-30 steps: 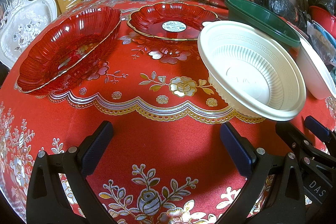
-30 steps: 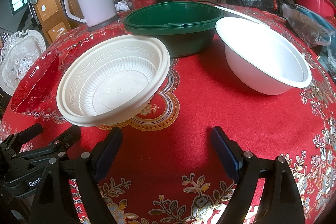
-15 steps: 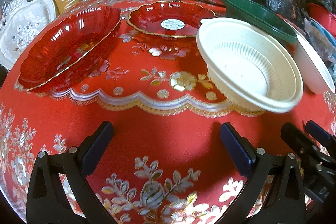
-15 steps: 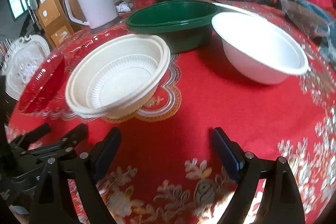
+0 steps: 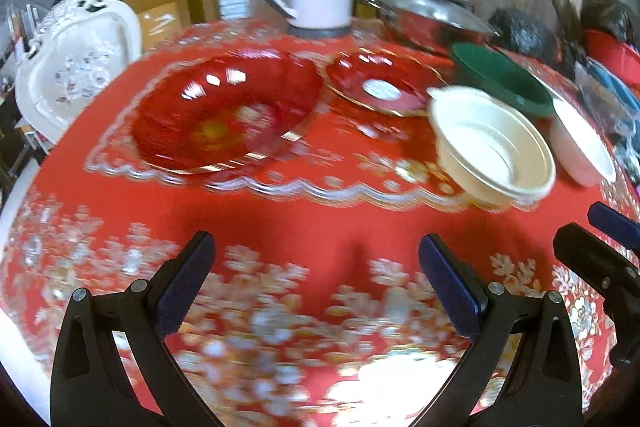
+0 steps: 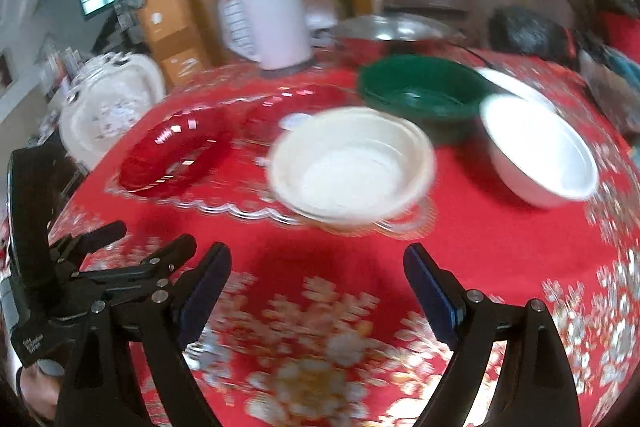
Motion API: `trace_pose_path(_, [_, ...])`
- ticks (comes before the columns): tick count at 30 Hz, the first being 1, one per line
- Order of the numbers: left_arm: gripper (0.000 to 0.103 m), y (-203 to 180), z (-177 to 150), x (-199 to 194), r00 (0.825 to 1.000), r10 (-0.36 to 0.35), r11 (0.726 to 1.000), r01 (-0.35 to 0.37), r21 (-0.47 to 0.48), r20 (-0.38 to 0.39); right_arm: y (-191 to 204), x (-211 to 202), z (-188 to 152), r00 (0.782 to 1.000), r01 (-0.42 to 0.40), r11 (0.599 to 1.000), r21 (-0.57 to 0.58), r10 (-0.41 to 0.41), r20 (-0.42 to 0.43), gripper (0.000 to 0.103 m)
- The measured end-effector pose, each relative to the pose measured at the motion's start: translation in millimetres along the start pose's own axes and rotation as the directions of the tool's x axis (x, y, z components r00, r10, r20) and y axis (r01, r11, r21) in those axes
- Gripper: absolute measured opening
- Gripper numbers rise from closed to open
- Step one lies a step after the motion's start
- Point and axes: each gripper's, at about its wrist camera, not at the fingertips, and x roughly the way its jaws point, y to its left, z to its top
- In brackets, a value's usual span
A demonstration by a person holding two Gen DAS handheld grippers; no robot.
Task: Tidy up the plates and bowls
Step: 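Grasp the rim of the large red 'THE WEDDING' plate with both tools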
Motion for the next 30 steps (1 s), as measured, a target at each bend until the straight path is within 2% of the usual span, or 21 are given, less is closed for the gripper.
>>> trace_pose_path(3, [0.102, 22.1, 11.4, -4.7, 0.996, 0.078, 0.997, -0.077, -0.018, 0.033, 21.9, 2.6, 12.6, 0.998, -0.066, 0.997, -0.031, 0.066, 0.001, 0.088])
trace_pose_path(6, [0.102, 48.3, 17.6, -2.3, 0.993, 0.110, 0.993, -0.108, -0.053, 0.037, 42.2, 15.0, 27.2, 0.996, -0.092, 0.993, -0.069, 0.091, -0.018, 0.088])
trace_pose_path(8, [0.102, 67.2, 24.5, 6.7, 0.991, 0.134, 0.989, -0.133, -0.071, 0.023, 54.2, 22.0, 31.4, 0.990, -0.139, 0.987, -0.081, 0.138, -0.030, 0.088])
trace_pose_path(11, [0.102, 96.2, 37.2, 15.5, 0.989, 0.151, 0.983, -0.150, -0.109, 0.003, 72.0, 40.3, 45.3, 0.979, -0.195, 0.977, -0.085, 0.188, -0.078, 0.088])
trace_pose_path(15, [0.102, 125.8, 57.0, 31.1, 0.989, 0.147, 0.977, -0.149, -0.155, -0.020, 94.3, 76.8, 61.0, 0.948, -0.285, 0.957, -0.056, 0.273, -0.161, 0.088])
trace_pose_path(18, [0.102, 133.9, 67.1, 44.5, 0.985, 0.169, 0.976, -0.173, -0.132, -0.041, 103.1, 109.0, 72.1, 0.938, -0.281, 0.959, -0.026, 0.269, -0.218, 0.088])
trace_pose_path(23, [0.102, 151.7, 83.4, 69.7, 0.985, 0.140, 0.976, -0.154, -0.154, -0.097, 109.9, 147.0, 83.2, 0.915, -0.296, 0.955, 0.023, 0.290, -0.281, 0.088])
trace_pose_path(28, [0.102, 157.7, 92.8, 90.5, 0.990, 0.079, 0.982, -0.097, -0.163, -0.115, 114.7, 166.1, 91.5, 0.906, -0.303, 0.952, 0.042, 0.301, -0.297, 0.088])
trace_pose_path(30, [0.096, 156.9, 94.9, 97.9, 0.991, 0.049, 0.984, -0.069, -0.162, -0.123, 117.9, 169.1, 93.2, 0.906, -0.301, 0.953, 0.030, 0.296, -0.302, 0.088])
